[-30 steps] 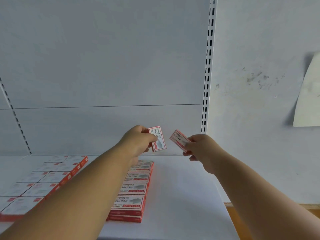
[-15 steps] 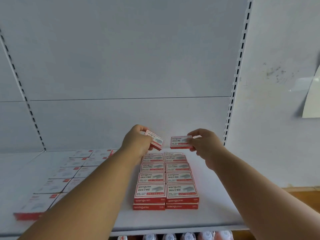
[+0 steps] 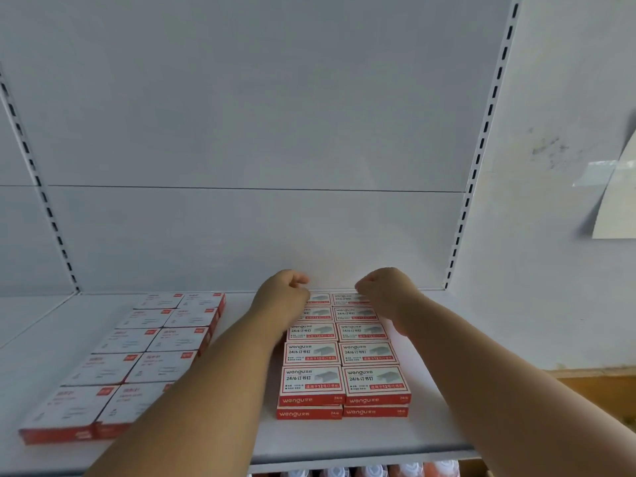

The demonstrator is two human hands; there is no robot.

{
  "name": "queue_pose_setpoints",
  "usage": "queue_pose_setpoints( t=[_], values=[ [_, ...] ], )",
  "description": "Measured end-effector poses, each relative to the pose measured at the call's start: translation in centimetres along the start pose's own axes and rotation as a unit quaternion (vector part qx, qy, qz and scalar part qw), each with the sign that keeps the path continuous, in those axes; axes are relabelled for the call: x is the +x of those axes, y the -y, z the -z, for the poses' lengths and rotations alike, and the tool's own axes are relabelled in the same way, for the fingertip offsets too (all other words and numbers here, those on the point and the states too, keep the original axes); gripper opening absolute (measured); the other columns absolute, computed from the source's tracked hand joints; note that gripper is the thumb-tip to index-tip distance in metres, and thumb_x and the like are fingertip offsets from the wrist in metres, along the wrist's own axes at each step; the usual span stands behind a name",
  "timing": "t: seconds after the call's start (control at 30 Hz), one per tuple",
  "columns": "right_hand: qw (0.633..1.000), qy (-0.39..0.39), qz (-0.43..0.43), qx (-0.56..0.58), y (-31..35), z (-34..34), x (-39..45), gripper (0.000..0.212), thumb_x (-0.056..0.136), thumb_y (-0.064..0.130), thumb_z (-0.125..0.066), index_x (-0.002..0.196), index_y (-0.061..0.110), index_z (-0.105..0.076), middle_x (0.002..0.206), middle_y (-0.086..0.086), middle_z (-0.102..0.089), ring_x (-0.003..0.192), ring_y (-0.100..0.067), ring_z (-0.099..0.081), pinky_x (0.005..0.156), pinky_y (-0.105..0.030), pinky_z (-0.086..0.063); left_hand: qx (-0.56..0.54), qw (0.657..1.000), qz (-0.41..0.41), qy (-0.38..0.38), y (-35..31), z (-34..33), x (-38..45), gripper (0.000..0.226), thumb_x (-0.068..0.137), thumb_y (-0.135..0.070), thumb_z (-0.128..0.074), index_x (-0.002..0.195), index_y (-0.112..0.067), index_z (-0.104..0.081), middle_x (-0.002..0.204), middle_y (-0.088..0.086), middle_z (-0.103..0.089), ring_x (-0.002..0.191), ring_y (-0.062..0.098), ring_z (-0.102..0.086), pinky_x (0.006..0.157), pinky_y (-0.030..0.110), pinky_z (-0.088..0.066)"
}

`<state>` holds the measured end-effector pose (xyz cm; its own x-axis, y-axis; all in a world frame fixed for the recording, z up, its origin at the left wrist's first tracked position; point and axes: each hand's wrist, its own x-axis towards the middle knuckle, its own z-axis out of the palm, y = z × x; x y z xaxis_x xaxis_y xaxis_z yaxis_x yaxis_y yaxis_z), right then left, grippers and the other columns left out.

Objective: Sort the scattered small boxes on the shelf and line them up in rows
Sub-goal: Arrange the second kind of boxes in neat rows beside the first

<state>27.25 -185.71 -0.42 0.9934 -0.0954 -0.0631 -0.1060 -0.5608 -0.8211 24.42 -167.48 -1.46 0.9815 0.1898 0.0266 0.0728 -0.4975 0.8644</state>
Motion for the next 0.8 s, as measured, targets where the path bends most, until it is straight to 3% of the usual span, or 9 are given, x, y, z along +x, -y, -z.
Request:
queue_pose_setpoints(
  t=[0.03,0.07,0.13,0.2,0.33,0.47,0.63,0.73,0.8],
  values=[
    [0.999,-0.028,-0.005,0.037,0.0,-0.1,0.2,0.020,0.087,0.011,-0.051,0.086,0.000,-0.068,0.087,-0.023,-0.065,0.104,-0.027,-0.059,0.087,-0.051,-0.051,-0.014,1.000,-0.010,0.011,-0.1,-0.1,-0.1,0.023,0.095,-0.020,-0.052,0.113,-0.030,-0.062,0.104,-0.008,-0.066,0.085,0.012,-0.069,0.070,0.029,-0.057],
    [0.994,-0.055,-0.008,0.089,0.0,0.0,0.3,0.022,0.090,0.013,-0.053,0.094,0.002,-0.071,0.092,-0.019,-0.069,0.097,-0.030,-0.066,0.083,-0.048,-0.056,-0.027,0.999,-0.016,0.019,-0.1,-0.1,-0.3,0.023,0.096,-0.022,-0.050,0.113,-0.030,-0.063,0.102,-0.009,-0.067,0.083,0.009,-0.068,0.064,0.025,-0.053],
    [0.978,-0.051,-0.019,0.200,0.0,-0.1,0.4,0.020,0.093,0.019,-0.056,0.094,0.006,-0.072,0.090,-0.011,-0.071,0.075,-0.022,-0.064,0.069,-0.035,-0.053,-0.061,0.997,-0.022,0.032,-0.3,-0.1,-0.6,0.024,0.097,-0.024,-0.046,0.112,-0.030,-0.064,0.099,-0.009,-0.067,0.081,0.009,-0.069,0.061,0.023,-0.050],
    [0.958,0.012,-0.051,0.282,0.0,-0.6,0.4,0.028,0.097,0.029,-0.053,0.095,0.008,-0.071,0.094,-0.006,-0.072,0.080,-0.022,-0.067,0.074,-0.036,-0.055,-0.084,0.995,-0.026,0.047,-0.4,0.0,-0.7,0.026,0.098,-0.027,-0.042,0.112,-0.028,-0.064,0.104,-0.006,-0.067,0.087,0.013,-0.067,0.069,0.028,-0.053],
    [0.960,0.092,-0.036,0.260,-0.2,-1.3,0.3,0.046,0.100,0.049,-0.040,0.105,0.015,-0.071,0.104,-0.001,-0.074,0.096,-0.024,-0.071,0.081,-0.038,-0.059,-0.117,0.990,-0.015,0.080,-0.5,0.1,-0.7,0.032,0.100,-0.034,-0.038,0.116,-0.025,-0.064,0.113,-0.001,-0.065,0.100,0.021,-0.066,0.092,0.043,-0.053],
    [0.948,0.108,-0.028,0.297,-0.5,-0.8,0.1,0.051,0.101,0.050,-0.036,0.106,0.013,-0.071,0.103,-0.004,-0.076,0.096,-0.025,-0.071,0.078,-0.040,-0.059,-0.159,0.982,0.026,0.101,-0.6,0.1,-1.0,0.033,0.096,-0.041,-0.044,0.108,-0.020,-0.066,0.104,0.007,-0.070,0.090,0.026,-0.071,0.084,0.042,-0.057],
    [0.935,0.007,-0.057,0.349,-0.9,-0.8,0.0,0.054,0.100,0.052,-0.036,0.097,0.009,-0.069,0.101,-0.009,-0.073,0.086,-0.025,-0.068,0.074,-0.039,-0.058,-0.135,0.990,0.001,0.031,-0.6,0.1,-0.9,0.028,0.099,-0.029,-0.040,0.109,-0.015,-0.062,0.107,0.009,-0.066,0.091,0.026,-0.068,0.083,0.044,-0.056],
    [0.955,0.048,-0.031,0.292,-1.0,-1.0,-0.4,0.059,0.098,0.059,-0.030,0.101,0.017,-0.072,0.104,0.000,-0.074,0.091,-0.024,-0.072,0.081,-0.040,-0.058,-0.104,0.991,0.002,0.088,-0.6,0.1,-1.3,0.030,0.097,-0.034,-0.039,0.108,-0.021,-0.064,0.103,0.005,-0.070,0.087,0.024,-0.071,0.084,0.044,-0.059],
    [0.967,0.083,-0.015,0.242,-0.8,-1.2,-0.7,0.060,0.098,0.061,-0.027,0.103,0.022,-0.072,0.104,0.006,-0.075,0.088,-0.019,-0.074,0.076,-0.035,-0.058,-0.025,0.993,-0.030,0.111,-0.6,0.1,-1.3,0.030,0.098,-0.034,-0.038,0.112,-0.025,-0.064,0.101,0.000,-0.070,0.086,0.020,-0.071,0.081,0.040,-0.059]
  ],
)
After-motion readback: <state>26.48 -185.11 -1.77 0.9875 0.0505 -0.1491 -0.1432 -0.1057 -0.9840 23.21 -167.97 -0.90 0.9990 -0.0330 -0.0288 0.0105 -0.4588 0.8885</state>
